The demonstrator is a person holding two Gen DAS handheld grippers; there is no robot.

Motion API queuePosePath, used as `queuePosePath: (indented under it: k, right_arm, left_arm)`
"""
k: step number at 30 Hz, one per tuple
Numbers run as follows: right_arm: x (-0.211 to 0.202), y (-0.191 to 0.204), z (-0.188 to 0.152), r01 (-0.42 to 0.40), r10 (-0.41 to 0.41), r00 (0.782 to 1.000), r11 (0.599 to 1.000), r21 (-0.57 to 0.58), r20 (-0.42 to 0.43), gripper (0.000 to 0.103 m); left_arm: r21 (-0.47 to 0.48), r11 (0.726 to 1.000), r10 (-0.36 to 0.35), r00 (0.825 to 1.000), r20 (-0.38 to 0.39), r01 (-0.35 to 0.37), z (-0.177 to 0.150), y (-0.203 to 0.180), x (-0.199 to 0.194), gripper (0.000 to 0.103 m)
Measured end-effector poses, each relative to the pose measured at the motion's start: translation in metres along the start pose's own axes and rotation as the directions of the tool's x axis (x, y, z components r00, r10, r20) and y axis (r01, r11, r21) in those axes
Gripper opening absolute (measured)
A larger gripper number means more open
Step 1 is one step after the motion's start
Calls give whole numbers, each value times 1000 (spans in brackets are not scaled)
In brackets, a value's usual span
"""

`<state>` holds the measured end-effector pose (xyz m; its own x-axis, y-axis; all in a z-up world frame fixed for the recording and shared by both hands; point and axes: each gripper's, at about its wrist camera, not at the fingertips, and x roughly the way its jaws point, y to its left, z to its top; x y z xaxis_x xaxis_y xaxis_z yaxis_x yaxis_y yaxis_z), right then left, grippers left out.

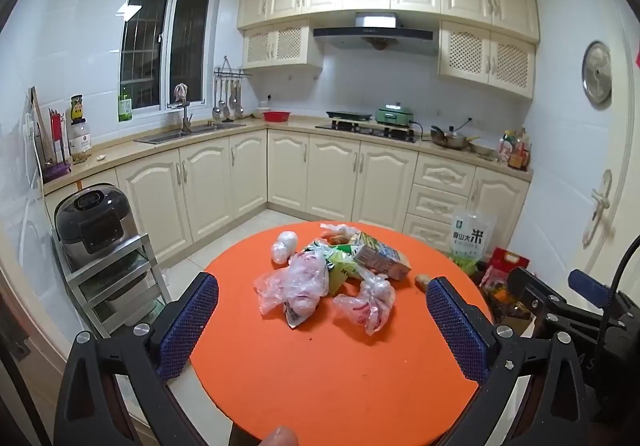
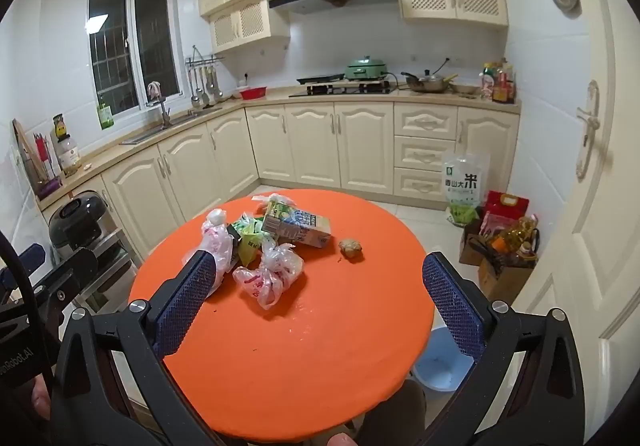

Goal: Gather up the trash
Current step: 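Approach the orange table with both tools open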

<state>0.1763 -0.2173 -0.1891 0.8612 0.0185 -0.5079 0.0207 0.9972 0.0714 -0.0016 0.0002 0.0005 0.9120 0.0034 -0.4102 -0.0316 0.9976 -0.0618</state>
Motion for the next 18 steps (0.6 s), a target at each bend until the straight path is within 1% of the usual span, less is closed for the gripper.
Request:
queuePosePath:
  k: [4,5,7,9,14,15,16,18]
  right_arm:
    - [2,0,-1,-1,1,1000,1000,2,3,103]
    - [3,0,-1,-3,3,1000,1000,2,2,103]
    - [5,0,-1,-2,2,1000,1000,2,-3,103]
    - [-1,-3,2,0,0,1000,1000,0,10,103]
    - [-7,-7,6,3,-3,1000,1000,-5,10,103]
    - [-2,-10,10,3,-3,1000,1000,-4,9,103]
    - [0,-4,3,3,-3,1000,1000,-2,6,103]
    - [1,-4,3,4,-4,1000,1000,-2,8,103]
  left_arm:
    - [4,1000,6,1000,8,-6,-1,-1,-4,102]
    - [5,1000,3,1000,-5,-3,-7,-2,-2,102]
    - [9,1000,6,1000,-5,-6,-10,-4,-4,102]
    - [-5,1000,3,1000,-29,-3,-2,1,6,102]
    - [-9,1000,1,1000,-19,-2,-2,2,6,102]
    - [-8,1000,6,1000,-19,-6,-1,2,6,102]
    - [-6,1000,14,1000,-17,-14,-1,1,7,102]
    - [-5,1000,15,1000,-14,-15,-1,1,6,102]
